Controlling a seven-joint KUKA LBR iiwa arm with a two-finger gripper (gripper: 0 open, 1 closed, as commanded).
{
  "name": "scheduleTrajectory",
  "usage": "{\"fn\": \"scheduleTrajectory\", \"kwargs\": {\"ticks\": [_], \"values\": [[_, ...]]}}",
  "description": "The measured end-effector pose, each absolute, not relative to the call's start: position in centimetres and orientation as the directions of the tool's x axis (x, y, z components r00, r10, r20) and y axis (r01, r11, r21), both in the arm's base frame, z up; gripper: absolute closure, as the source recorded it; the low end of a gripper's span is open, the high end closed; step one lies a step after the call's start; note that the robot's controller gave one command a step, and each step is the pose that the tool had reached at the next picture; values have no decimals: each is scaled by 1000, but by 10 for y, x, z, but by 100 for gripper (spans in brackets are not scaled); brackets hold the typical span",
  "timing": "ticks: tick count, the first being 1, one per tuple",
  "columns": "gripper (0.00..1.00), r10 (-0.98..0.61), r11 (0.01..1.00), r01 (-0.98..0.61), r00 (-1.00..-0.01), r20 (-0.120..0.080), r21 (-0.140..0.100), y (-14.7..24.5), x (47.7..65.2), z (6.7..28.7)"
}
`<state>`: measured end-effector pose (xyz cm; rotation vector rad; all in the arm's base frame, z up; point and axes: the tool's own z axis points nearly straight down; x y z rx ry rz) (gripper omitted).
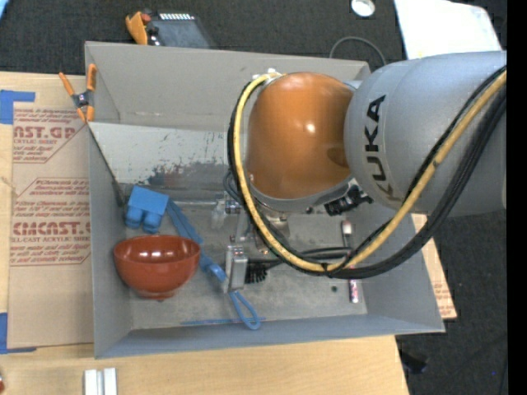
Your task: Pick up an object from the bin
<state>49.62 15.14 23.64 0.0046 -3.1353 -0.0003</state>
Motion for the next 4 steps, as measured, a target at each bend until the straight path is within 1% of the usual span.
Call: {"fn": "scheduleTrajectory", "kwargs": {"ticks": [1,2,3,4], "values": [[0,-1,1000,-1,-1000,-1,1,151,498,240],[0,-158,987,-158,-987,-4,1,182,499,173],[0,-207,978,-207,-978,-13,4,240,502,160],[0,-454,891,-454,-891,-4,-1,244,498,105]]}}
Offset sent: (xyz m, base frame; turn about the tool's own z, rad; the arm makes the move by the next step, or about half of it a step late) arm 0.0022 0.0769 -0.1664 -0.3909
